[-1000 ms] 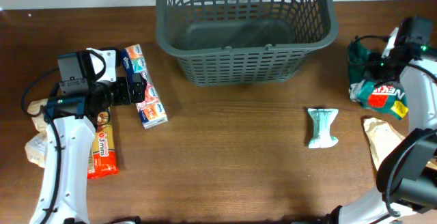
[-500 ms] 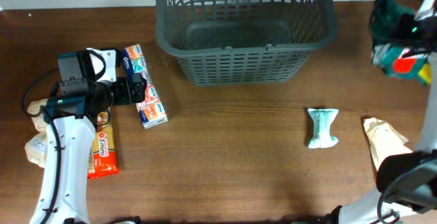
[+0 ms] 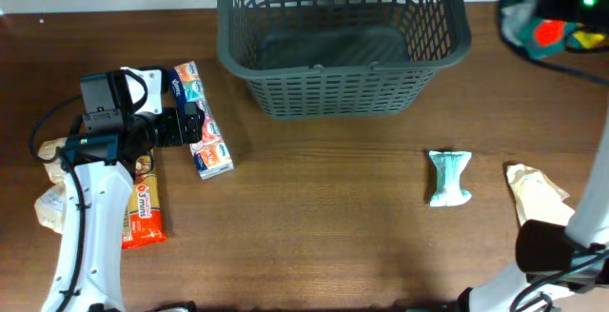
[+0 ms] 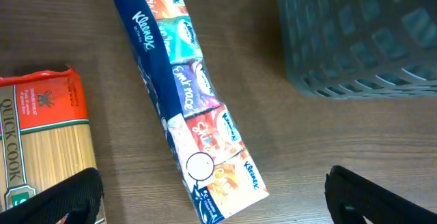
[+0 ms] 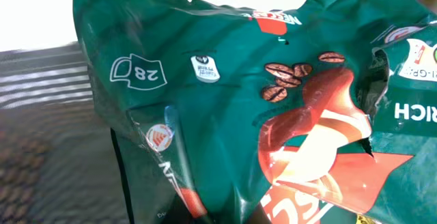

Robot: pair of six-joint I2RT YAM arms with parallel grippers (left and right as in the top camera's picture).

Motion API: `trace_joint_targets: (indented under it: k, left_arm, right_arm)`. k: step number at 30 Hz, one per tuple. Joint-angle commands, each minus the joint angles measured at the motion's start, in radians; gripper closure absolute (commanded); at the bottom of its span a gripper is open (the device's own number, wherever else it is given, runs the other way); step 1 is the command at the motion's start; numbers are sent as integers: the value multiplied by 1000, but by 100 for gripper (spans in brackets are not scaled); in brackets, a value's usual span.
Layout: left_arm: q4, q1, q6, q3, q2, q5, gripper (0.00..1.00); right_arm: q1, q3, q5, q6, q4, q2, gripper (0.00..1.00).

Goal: Pack container
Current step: 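Lift the green pouch with right gripper toward the grey basket, then lower the pouch into the basket and open right gripper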

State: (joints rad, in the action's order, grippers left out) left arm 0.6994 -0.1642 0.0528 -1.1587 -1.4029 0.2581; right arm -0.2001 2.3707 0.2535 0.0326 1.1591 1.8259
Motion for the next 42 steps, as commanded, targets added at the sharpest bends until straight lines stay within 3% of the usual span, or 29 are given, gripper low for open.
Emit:
trace_joint_targets:
  k: [1, 13, 32, 42]
  left_arm:
    - [2, -2, 16, -21, -5, 8, 1]
    - [19, -2, 16, -20, -5, 9, 1]
    - [46, -2, 16, -20, -5, 8, 1]
    - [46, -2, 16, -20, -5, 8, 1]
  right_arm:
    - [108, 55, 114, 57, -63, -60, 96]
    - [421, 55, 27, 278, -159, 16, 96]
    - [448, 55, 18, 240, -171, 326, 96]
    - [448, 51, -161, 107, -153, 349, 96]
